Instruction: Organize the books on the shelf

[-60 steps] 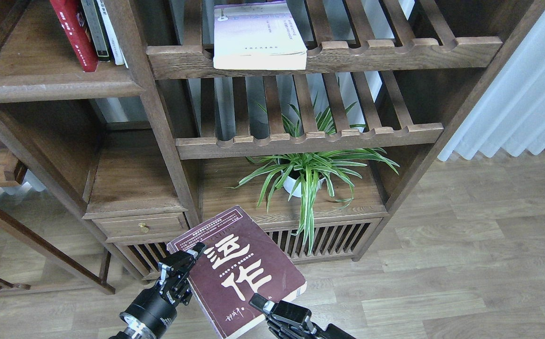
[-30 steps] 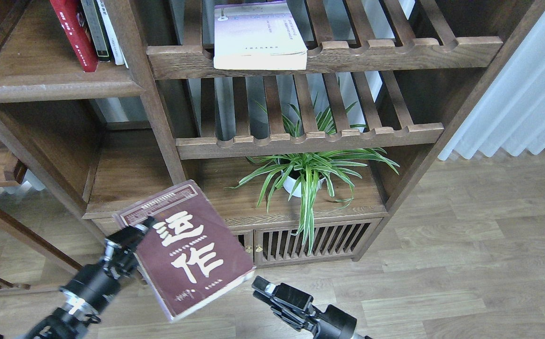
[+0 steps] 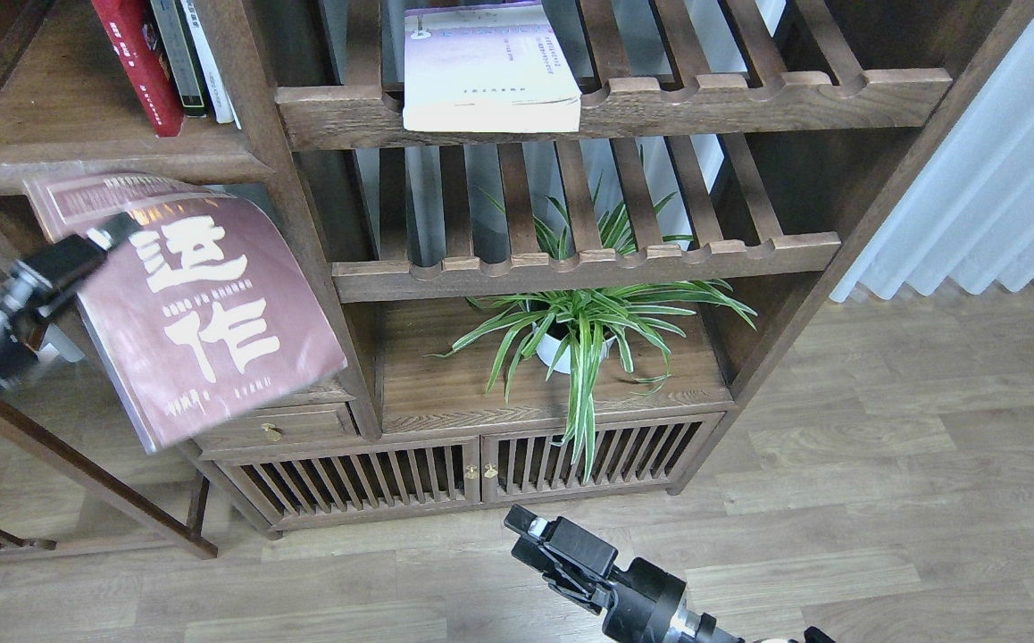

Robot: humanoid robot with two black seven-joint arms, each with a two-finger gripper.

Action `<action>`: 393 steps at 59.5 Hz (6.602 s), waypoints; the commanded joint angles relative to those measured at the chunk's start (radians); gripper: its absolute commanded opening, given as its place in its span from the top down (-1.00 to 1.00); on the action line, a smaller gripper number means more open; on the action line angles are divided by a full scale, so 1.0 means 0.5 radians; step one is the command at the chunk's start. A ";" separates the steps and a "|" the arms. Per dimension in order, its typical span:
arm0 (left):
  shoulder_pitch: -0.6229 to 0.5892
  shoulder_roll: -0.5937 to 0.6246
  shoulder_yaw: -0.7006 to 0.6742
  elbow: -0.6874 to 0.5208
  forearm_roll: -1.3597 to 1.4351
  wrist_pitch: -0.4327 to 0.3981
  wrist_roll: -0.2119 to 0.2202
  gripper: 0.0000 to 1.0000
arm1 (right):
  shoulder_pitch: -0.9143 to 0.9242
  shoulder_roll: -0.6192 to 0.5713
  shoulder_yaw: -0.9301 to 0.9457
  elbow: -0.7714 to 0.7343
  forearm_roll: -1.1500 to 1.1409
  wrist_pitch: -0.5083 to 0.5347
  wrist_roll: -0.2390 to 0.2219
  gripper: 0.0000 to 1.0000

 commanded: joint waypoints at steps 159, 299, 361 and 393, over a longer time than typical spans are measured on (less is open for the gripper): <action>-1.240 -0.887 -0.442 0.802 2.226 0.000 -0.141 0.97 | 0.420 0.055 0.242 0.074 0.330 0.000 0.233 -0.92; -1.572 -0.813 0.171 1.277 2.214 0.075 -0.810 -0.50 | 0.476 0.030 0.377 0.077 0.435 0.000 0.301 -0.92; -0.324 -0.341 -0.393 -0.002 1.812 0.024 -0.285 -0.61 | 0.522 0.003 0.429 0.098 0.431 0.000 0.374 -0.93; 0.082 -0.791 -0.586 -0.005 1.766 0.000 -0.276 -0.65 | 0.721 0.046 0.411 0.135 0.232 0.000 0.371 -0.93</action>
